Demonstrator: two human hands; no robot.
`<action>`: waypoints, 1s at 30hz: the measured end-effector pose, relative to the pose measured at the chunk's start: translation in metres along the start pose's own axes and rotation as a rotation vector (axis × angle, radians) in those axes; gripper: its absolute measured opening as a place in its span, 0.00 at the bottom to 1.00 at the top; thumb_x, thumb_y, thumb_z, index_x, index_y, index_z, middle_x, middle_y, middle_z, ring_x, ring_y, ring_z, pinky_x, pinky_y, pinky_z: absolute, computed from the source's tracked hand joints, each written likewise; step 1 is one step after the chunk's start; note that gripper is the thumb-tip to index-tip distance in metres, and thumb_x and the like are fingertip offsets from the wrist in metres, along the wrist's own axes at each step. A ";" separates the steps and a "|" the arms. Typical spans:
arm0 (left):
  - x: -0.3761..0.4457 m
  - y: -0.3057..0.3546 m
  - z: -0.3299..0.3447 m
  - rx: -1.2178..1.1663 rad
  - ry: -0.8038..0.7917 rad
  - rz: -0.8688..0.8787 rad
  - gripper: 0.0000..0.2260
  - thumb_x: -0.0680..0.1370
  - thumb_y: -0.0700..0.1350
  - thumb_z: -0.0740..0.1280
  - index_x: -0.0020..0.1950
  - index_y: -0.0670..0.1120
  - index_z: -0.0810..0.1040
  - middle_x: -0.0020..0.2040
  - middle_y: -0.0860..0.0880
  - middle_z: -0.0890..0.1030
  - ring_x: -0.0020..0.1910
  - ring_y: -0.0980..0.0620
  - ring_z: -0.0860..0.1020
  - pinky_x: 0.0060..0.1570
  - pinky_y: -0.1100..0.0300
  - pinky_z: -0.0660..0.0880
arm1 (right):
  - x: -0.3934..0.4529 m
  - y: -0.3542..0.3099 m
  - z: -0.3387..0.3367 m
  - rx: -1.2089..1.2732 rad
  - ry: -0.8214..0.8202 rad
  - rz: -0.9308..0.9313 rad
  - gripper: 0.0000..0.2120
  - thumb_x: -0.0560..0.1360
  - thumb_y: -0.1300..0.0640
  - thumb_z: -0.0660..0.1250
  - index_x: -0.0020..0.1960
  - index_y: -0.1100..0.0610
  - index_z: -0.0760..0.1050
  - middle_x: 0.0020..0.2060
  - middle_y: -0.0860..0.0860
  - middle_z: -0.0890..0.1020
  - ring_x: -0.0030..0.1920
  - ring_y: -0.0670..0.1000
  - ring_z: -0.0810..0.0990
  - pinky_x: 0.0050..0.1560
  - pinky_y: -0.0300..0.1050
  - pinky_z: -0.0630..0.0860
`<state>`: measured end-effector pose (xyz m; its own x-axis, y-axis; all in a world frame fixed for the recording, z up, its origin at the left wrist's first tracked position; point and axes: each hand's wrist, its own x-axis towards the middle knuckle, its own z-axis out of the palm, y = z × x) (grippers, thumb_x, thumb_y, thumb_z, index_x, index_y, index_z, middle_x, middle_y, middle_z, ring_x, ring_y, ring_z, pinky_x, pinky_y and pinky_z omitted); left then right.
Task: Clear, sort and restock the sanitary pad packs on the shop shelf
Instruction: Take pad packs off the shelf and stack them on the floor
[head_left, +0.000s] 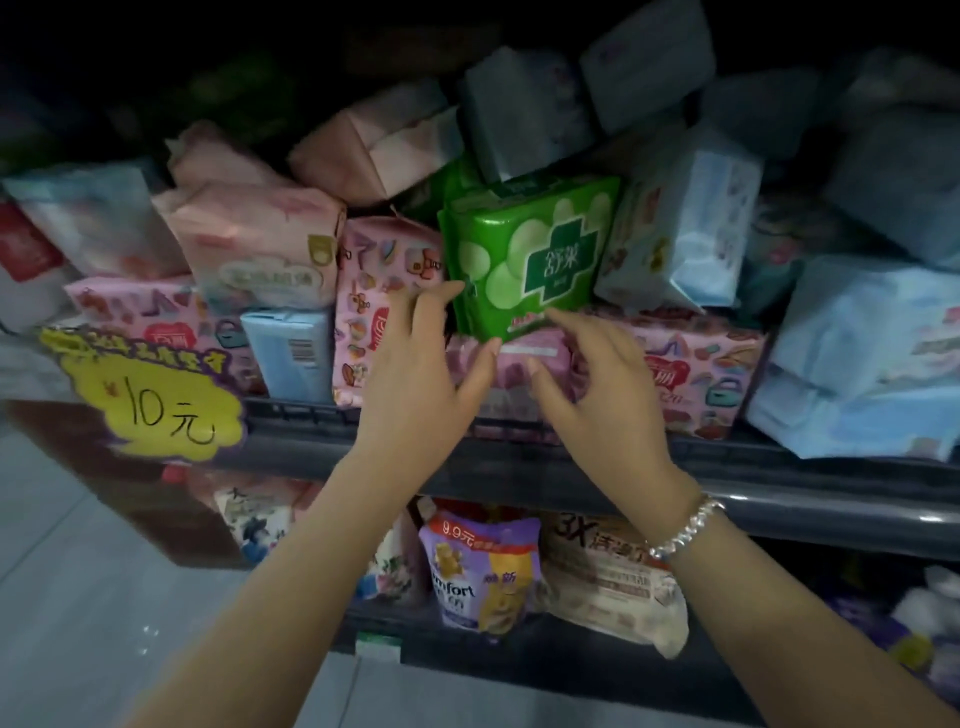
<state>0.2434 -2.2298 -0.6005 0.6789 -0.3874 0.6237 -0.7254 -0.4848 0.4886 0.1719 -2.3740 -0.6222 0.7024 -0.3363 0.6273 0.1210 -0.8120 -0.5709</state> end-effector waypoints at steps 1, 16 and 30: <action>-0.002 0.002 0.002 -0.012 -0.002 -0.010 0.23 0.77 0.49 0.68 0.69 0.43 0.68 0.64 0.45 0.69 0.58 0.49 0.72 0.46 0.59 0.68 | -0.001 0.000 0.001 0.014 0.010 0.001 0.22 0.74 0.53 0.65 0.66 0.58 0.74 0.59 0.53 0.78 0.63 0.55 0.73 0.63 0.46 0.68; -0.033 0.084 -0.014 0.022 -0.102 -0.052 0.22 0.78 0.48 0.66 0.70 0.43 0.67 0.66 0.43 0.68 0.61 0.44 0.73 0.56 0.50 0.73 | -0.052 -0.019 -0.093 0.039 -0.018 0.141 0.18 0.78 0.57 0.66 0.68 0.56 0.72 0.64 0.52 0.76 0.66 0.52 0.72 0.65 0.46 0.69; 0.013 0.117 0.032 -0.115 -0.127 -0.045 0.23 0.81 0.51 0.60 0.74 0.43 0.66 0.70 0.44 0.69 0.69 0.47 0.68 0.66 0.57 0.65 | -0.007 0.005 -0.131 0.092 0.020 0.318 0.19 0.80 0.53 0.62 0.71 0.52 0.69 0.52 0.48 0.81 0.44 0.40 0.77 0.44 0.33 0.74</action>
<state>0.1710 -2.3166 -0.5541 0.7146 -0.4664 0.5213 -0.6972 -0.4138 0.5854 0.0762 -2.4384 -0.5604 0.7012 -0.5761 0.4200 -0.0387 -0.6190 -0.7845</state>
